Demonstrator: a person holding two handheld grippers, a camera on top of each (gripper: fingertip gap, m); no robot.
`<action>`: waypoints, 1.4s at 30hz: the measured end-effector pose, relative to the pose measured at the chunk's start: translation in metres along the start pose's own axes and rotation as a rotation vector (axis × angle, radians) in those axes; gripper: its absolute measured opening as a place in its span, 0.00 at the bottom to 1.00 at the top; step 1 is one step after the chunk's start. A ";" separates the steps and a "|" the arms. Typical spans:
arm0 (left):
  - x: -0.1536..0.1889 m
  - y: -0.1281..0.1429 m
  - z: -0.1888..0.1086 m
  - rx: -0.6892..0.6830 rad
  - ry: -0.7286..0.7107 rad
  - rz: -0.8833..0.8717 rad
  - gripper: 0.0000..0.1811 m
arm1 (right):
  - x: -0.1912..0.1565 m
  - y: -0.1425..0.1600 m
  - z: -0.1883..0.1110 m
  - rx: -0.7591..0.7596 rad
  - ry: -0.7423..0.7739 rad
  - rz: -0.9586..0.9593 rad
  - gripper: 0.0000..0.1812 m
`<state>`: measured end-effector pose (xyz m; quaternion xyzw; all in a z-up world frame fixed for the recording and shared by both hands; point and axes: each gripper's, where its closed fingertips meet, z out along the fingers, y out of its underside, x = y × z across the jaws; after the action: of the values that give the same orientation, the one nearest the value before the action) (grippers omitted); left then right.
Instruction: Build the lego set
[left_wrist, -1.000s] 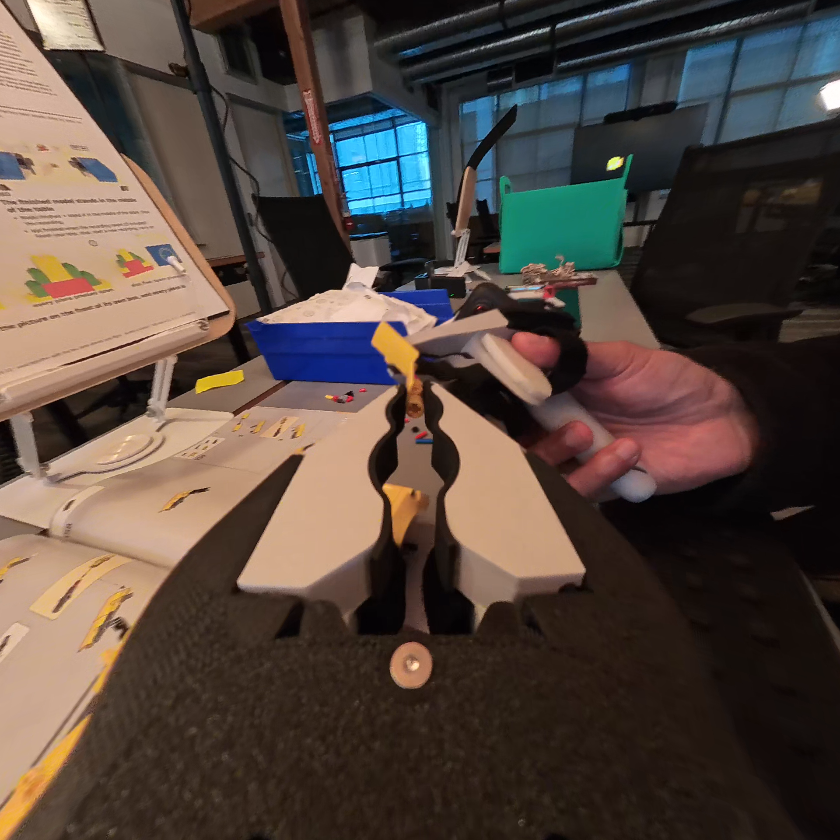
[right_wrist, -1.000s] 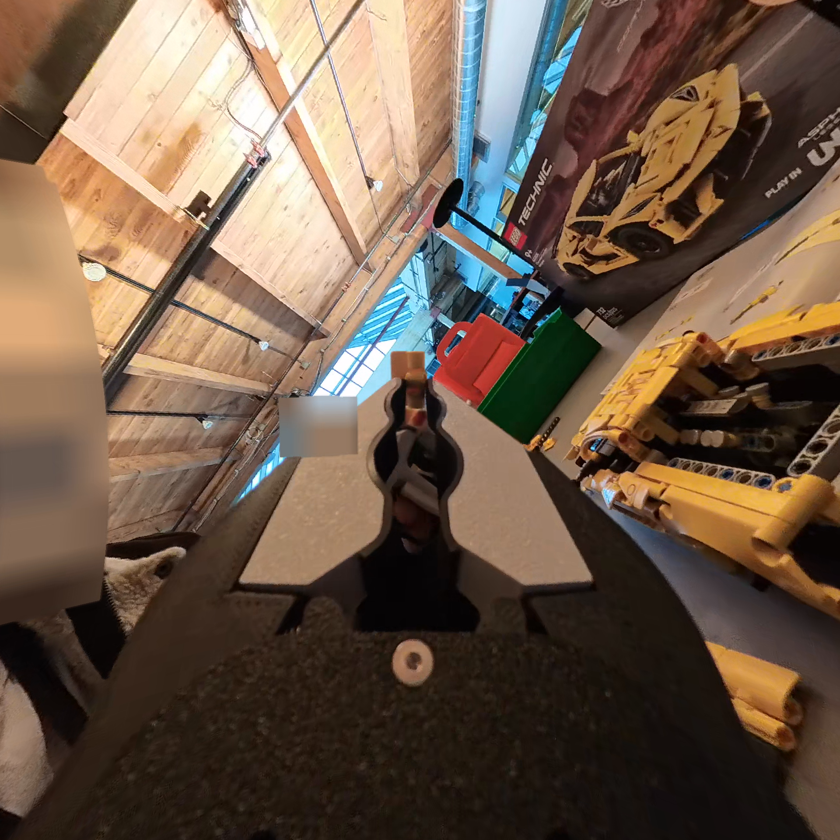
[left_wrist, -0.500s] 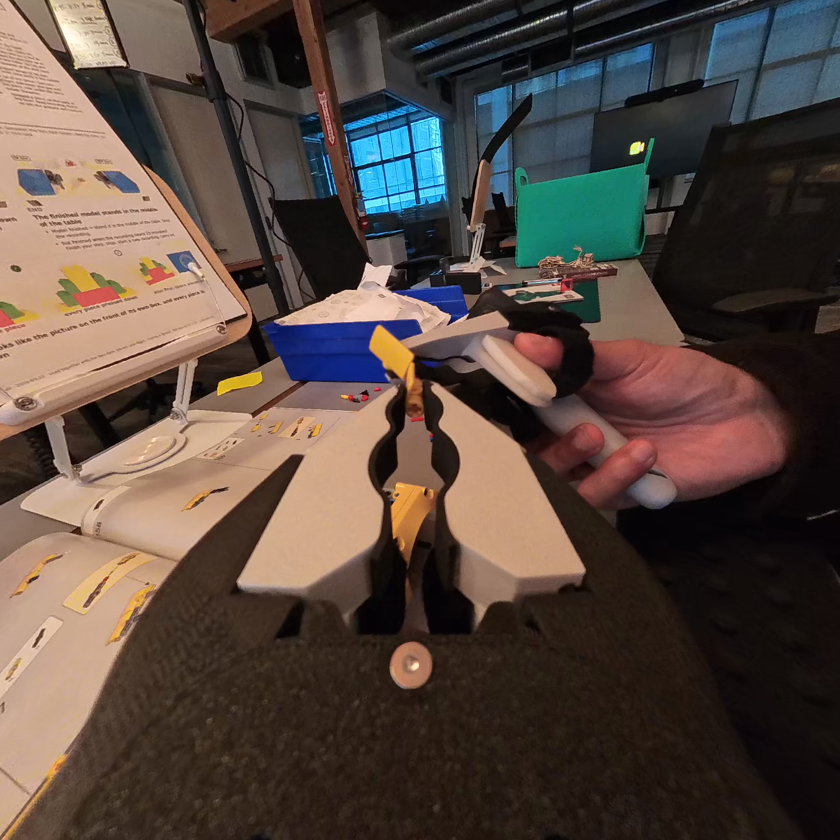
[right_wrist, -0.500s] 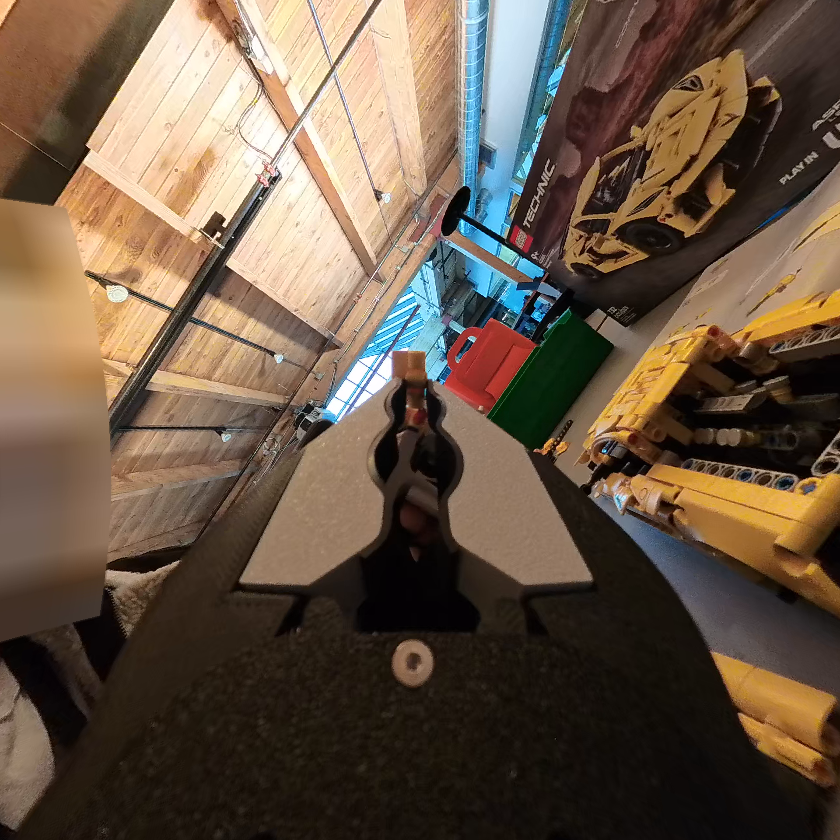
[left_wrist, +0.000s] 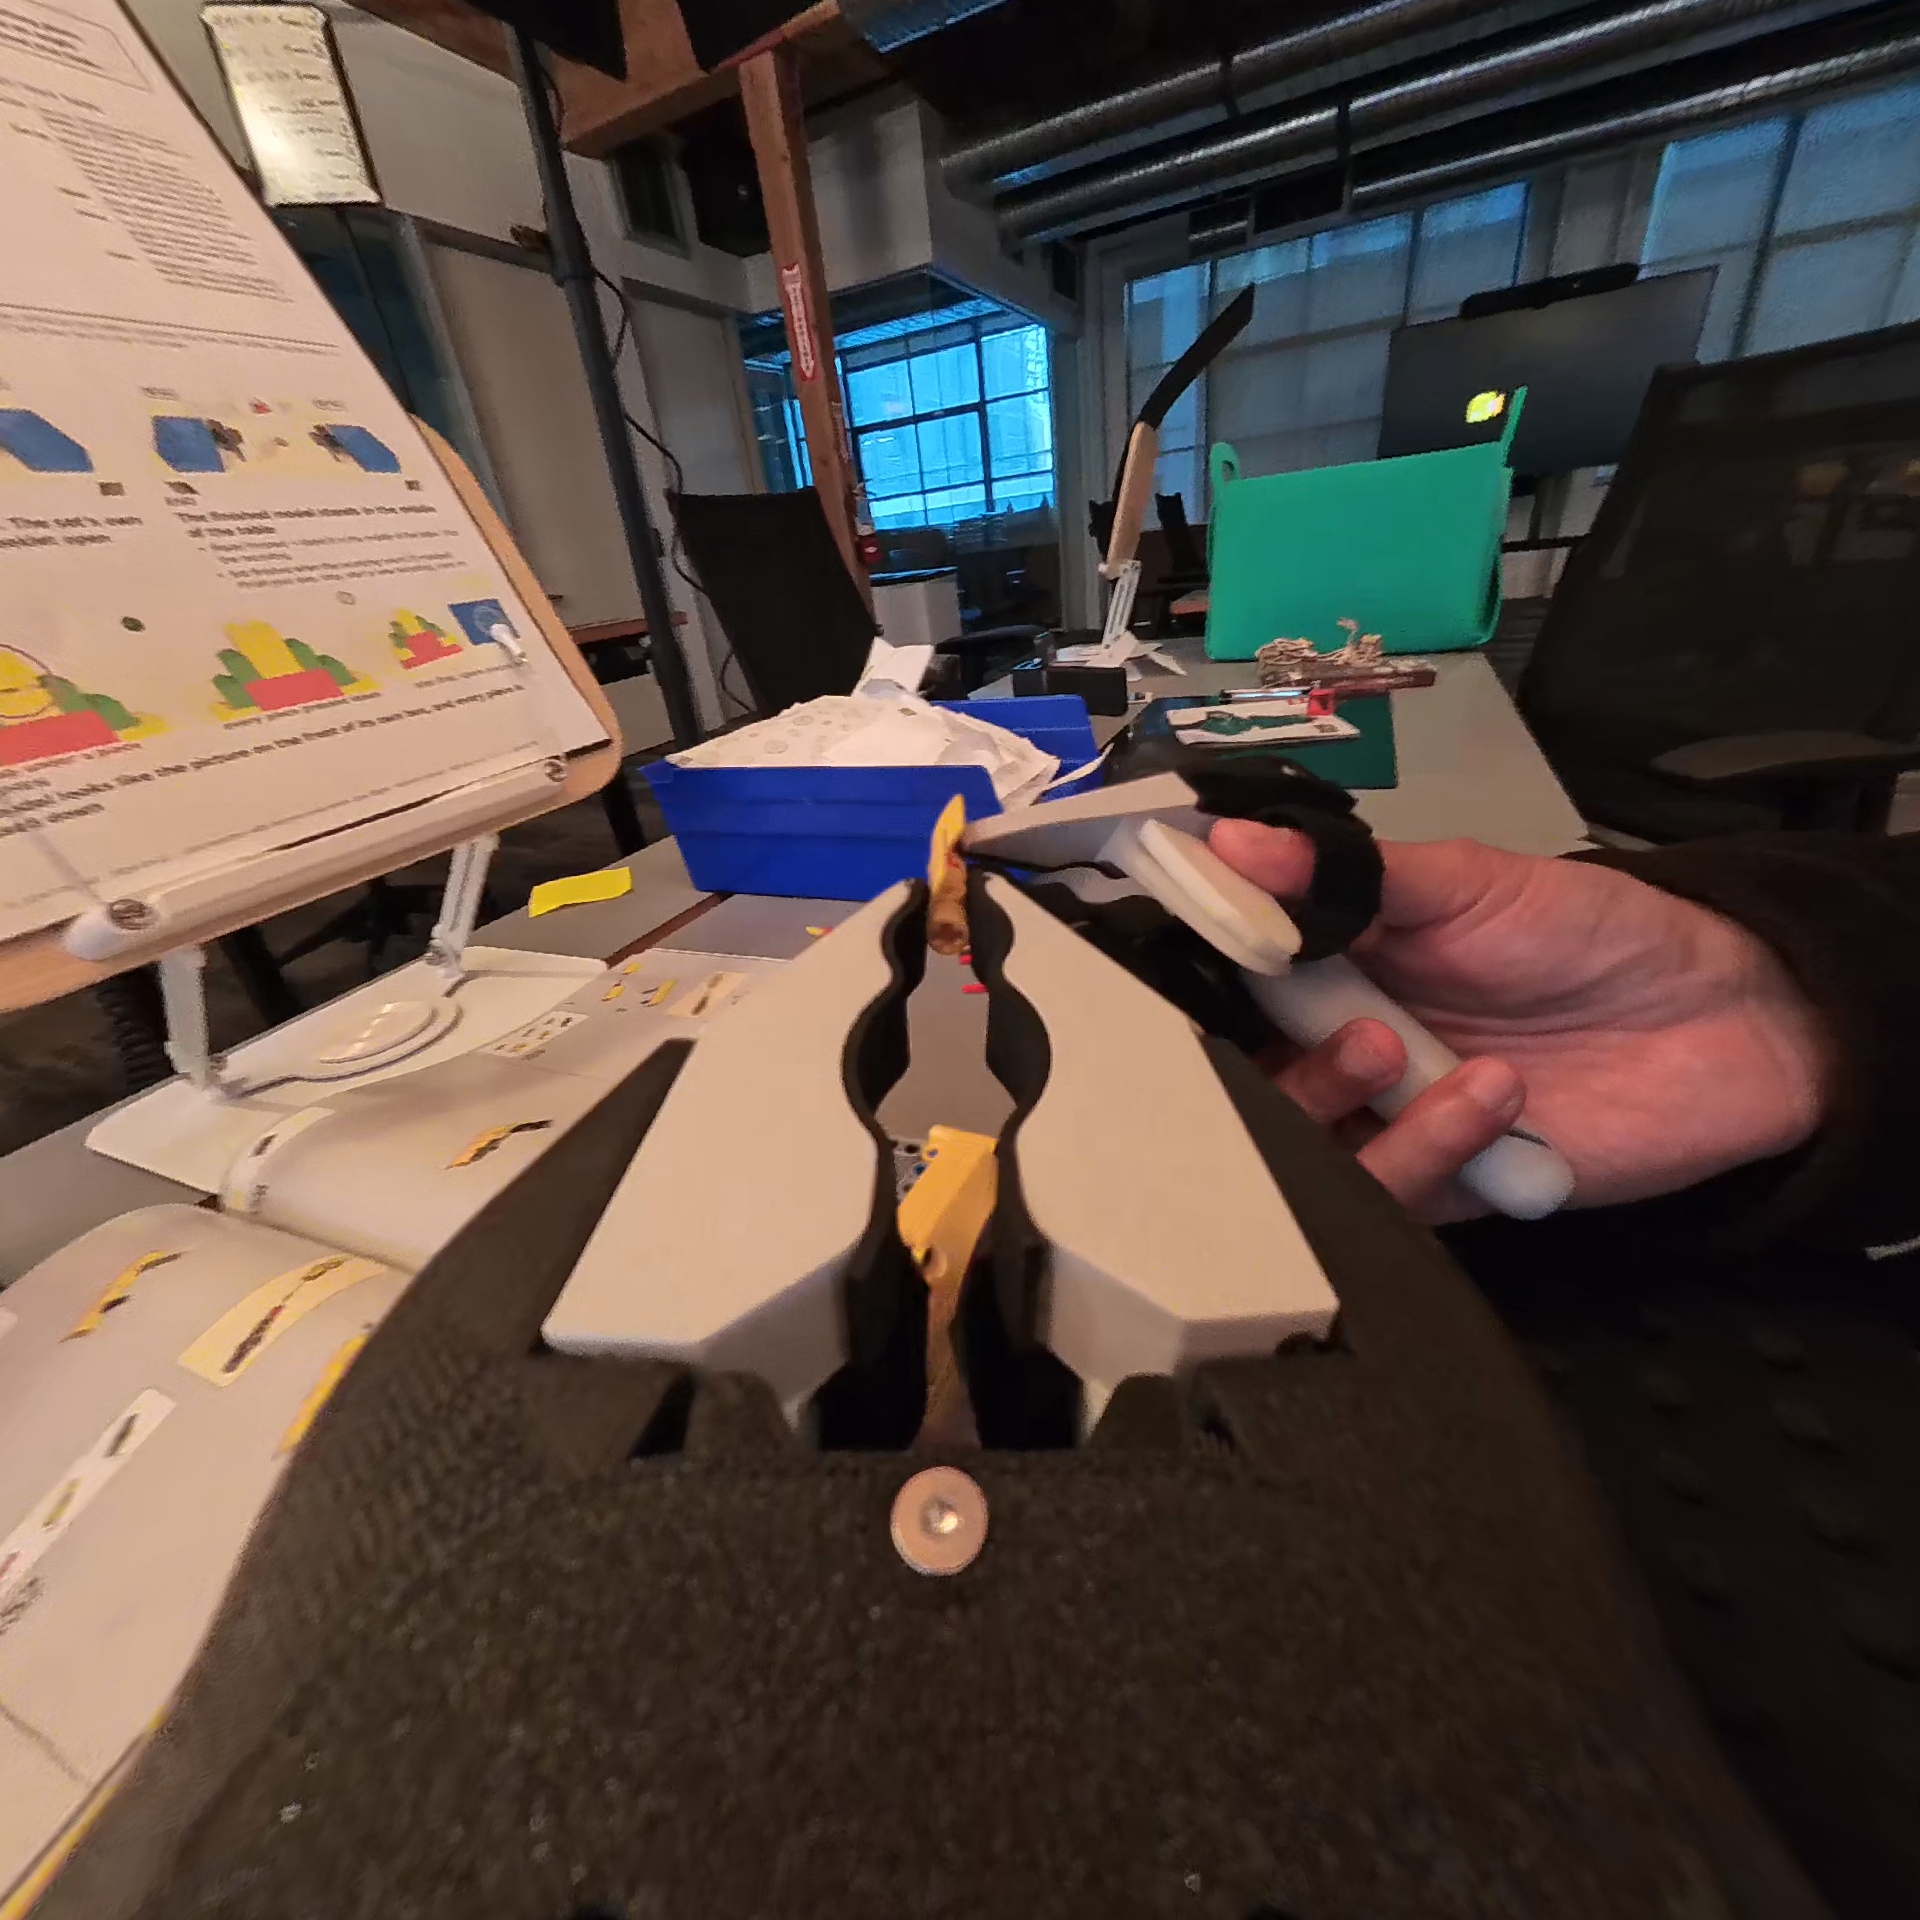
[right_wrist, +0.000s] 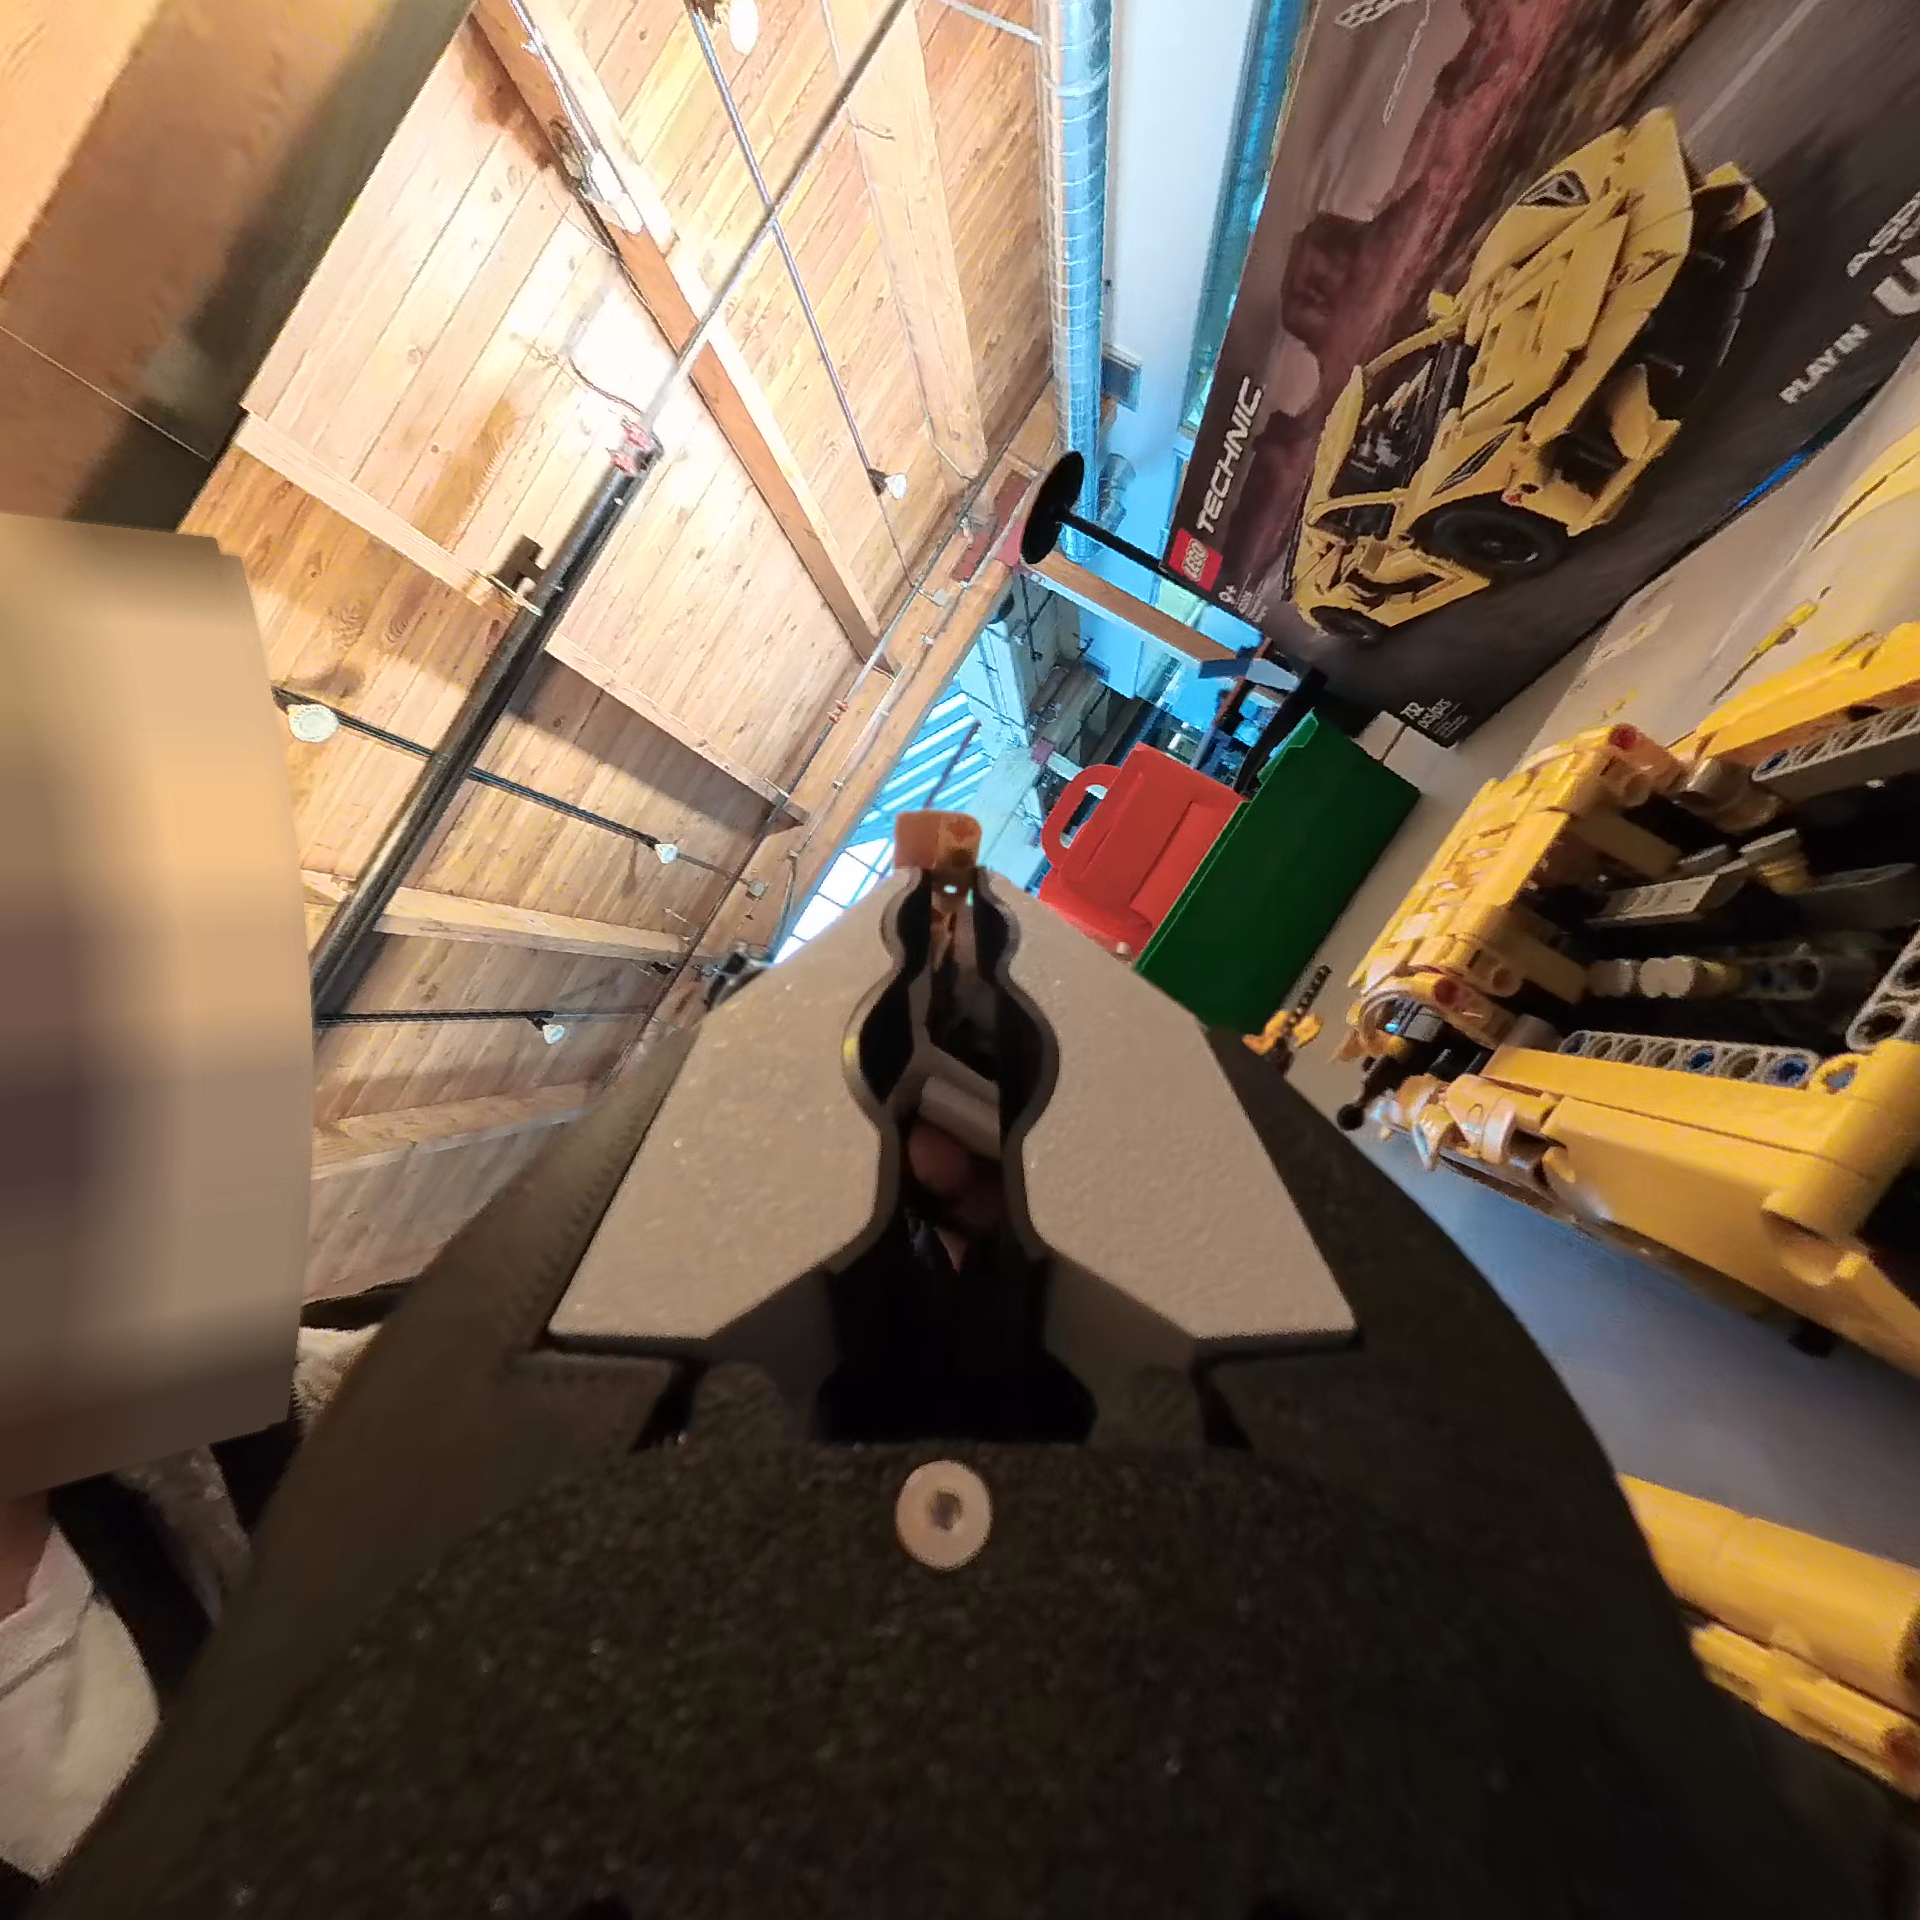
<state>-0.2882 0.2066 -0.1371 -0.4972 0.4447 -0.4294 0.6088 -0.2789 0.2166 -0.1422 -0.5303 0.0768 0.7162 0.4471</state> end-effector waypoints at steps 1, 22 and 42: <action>0.001 -0.001 0.000 0.005 0.009 -0.011 0.04 | -0.001 0.000 0.000 0.005 -0.010 0.007 0.04; 0.011 0.010 0.003 -0.050 0.017 0.140 0.04 | 0.003 0.007 -0.011 -0.122 0.068 -0.024 0.03; 0.002 0.038 -0.029 -0.201 -0.015 0.036 0.04 | 0.003 -0.032 -0.051 -0.274 0.318 -0.782 0.00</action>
<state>-0.3132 0.2037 -0.1779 -0.5508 0.4898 -0.3679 0.5669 -0.2206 0.2077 -0.1544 -0.6773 -0.1575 0.4065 0.5926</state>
